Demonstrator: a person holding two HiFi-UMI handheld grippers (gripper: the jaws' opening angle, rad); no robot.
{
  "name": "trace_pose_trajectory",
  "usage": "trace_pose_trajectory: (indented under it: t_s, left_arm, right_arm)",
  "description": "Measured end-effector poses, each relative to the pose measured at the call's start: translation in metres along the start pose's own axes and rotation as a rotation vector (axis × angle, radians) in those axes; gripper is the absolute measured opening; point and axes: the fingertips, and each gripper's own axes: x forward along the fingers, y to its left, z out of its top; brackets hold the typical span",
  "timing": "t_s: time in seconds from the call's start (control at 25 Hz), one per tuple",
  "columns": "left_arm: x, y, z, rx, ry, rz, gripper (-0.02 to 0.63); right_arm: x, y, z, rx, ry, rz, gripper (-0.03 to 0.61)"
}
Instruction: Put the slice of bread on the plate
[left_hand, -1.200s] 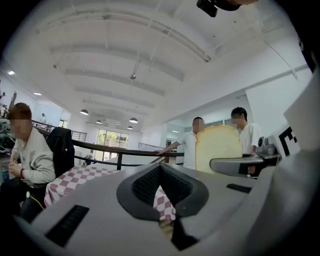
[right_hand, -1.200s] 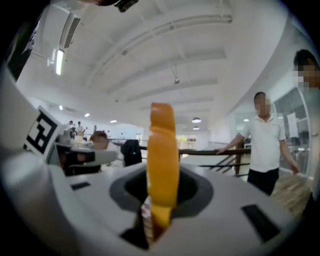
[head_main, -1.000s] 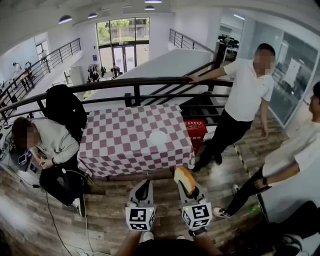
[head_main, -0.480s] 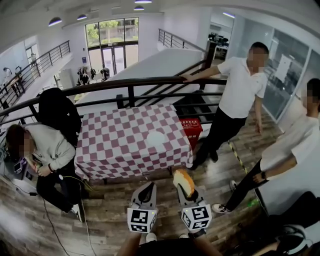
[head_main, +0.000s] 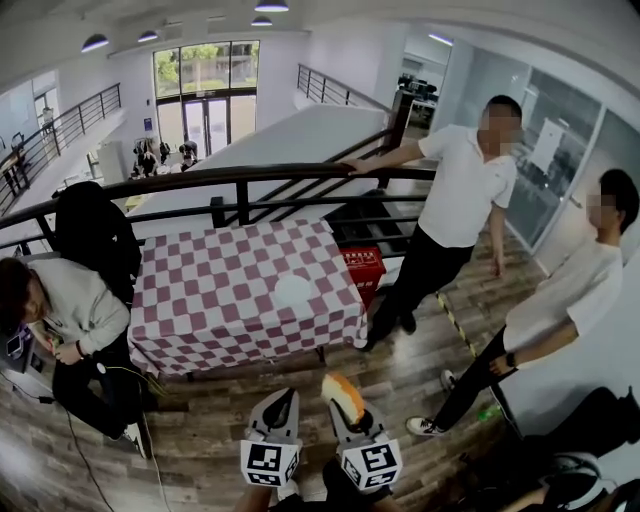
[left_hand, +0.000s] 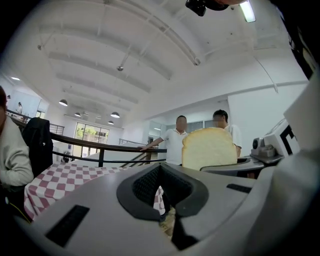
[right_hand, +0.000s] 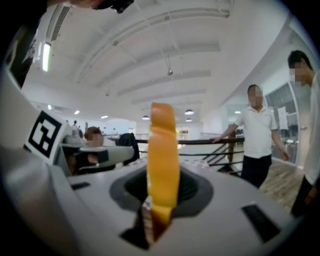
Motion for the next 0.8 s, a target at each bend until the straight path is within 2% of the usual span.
trace_pose_trajectory:
  t_s: [0.16, 0.32, 0.44, 0.64, 0.8]
  left_arm:
    - [0.029, -0.001, -0.002, -0.011, -0.018, -0.010, 0.017]
    - [0.071, 0.008, -0.002, -0.013, -0.020, -0.004, 0.017]
    - [0.111, 0.023, 0.009, 0.002, -0.019, 0.023, 0.017]
    - [0.190, 0.040, 0.058, 0.033, -0.121, 0.064, 0.017]
    - [0.239, 0.051, 0.064, 0.038, -0.134, 0.115, 0.017]
  right_arm:
    - [0.009, -0.025, -0.014, 0.005, 0.003, -0.021, 0.101]
    - [0.048, -0.067, -0.012, 0.067, -0.065, 0.030, 0.101]
    - [0.086, -0.108, 0.010, 0.061, -0.106, 0.016, 0.101]
    - [0.146, -0.171, 0.053, 0.023, -0.164, 0.039, 0.101]
    - [0.182, -0.210, 0.069, 0.022, -0.183, 0.072, 0.101]
